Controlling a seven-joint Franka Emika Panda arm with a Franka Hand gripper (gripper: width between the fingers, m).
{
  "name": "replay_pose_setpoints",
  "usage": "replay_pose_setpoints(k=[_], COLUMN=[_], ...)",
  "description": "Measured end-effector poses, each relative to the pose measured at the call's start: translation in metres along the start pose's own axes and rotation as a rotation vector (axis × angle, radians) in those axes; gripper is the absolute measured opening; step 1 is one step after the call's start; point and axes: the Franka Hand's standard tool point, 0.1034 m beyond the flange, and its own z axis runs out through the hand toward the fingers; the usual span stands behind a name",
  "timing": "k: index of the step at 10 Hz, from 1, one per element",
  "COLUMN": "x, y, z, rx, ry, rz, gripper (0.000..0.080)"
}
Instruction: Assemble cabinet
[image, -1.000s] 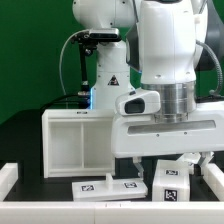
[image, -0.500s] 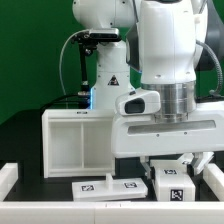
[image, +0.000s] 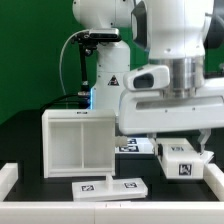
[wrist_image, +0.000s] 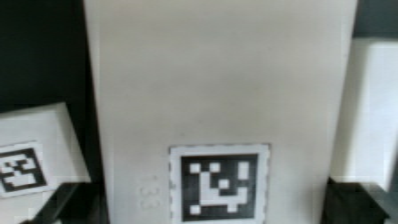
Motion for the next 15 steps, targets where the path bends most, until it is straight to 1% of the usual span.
replay_pose_setpoints(k=[1, 4, 5, 6, 7, 8, 9, 10, 12, 13, 14, 15], x=[-0.003, -0.004, -0.01, -0.028, -0.054, -0.071, -0.074, -0.072, -0.074, -0.085, -0.108, -0.123], y=[-0.005, -0.002, 0.0, -0.002, -0.006, -0.012, -0.017, -0.015, -0.015, -0.02, -0.023, -0.017], z=[-0.003, 0.001, 0.003, 0.0, -0.002, 0.001, 0.003, 0.002, 0.003, 0.005, 0.009, 0.016], rx=[0.0, 0.0, -0.002, -0.006, -0.011, -0.015, -0.016, -0.016, -0.016, -0.02, -0.03, -0.036], ry=[0.003, 0.002, 0.007, 0.012, 0.01, 0.009, 0.005, 0.007, 0.005, 0.012, -0.005, -0.009], rz=[-0.012, -0.008, -0.007, -0.011, -0.012, 0.006, 0.001, -0.002, -0.002, 0.109, 0.178, 0.217], gripper=[0.0553, 0.0553, 0.0553, 0.0553, 0.0553, 0.0553, 0.0553, 0.0553, 0.0553, 0.0553, 0.0553, 0.0553])
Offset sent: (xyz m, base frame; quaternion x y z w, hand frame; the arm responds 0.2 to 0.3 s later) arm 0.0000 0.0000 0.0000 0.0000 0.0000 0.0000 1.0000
